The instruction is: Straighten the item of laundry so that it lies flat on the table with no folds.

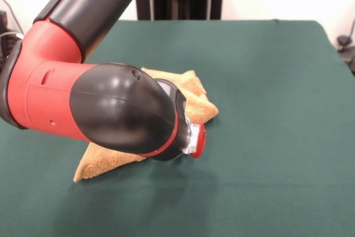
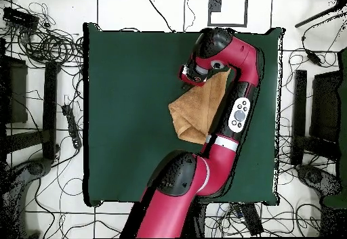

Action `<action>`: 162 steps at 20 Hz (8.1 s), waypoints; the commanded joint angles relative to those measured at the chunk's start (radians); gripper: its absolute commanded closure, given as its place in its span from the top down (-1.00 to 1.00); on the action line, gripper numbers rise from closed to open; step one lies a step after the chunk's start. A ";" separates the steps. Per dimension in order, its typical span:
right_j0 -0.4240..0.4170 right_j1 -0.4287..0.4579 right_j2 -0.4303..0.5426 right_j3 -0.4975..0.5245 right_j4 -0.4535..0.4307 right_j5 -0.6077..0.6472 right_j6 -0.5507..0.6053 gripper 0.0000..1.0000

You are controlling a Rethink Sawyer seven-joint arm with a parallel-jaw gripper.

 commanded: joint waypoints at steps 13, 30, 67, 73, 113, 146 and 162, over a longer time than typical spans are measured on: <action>-0.004 0.299 0.147 0.166 -0.301 -0.634 -0.258 -1.00; -0.006 0.296 0.157 0.170 -0.313 -0.649 -0.261 1.00; 0.022 0.240 0.038 0.209 -0.250 -0.432 -0.257 1.00; 0.015 0.237 0.045 0.212 -0.242 -0.399 -0.257 1.00; -0.057 -0.011 -0.353 0.804 0.287 -0.730 0.026 1.00; -0.057 -0.146 -0.442 1.029 0.309 -0.956 -0.013 1.00; -0.062 -0.230 -0.442 1.079 0.350 -0.869 -0.031 1.00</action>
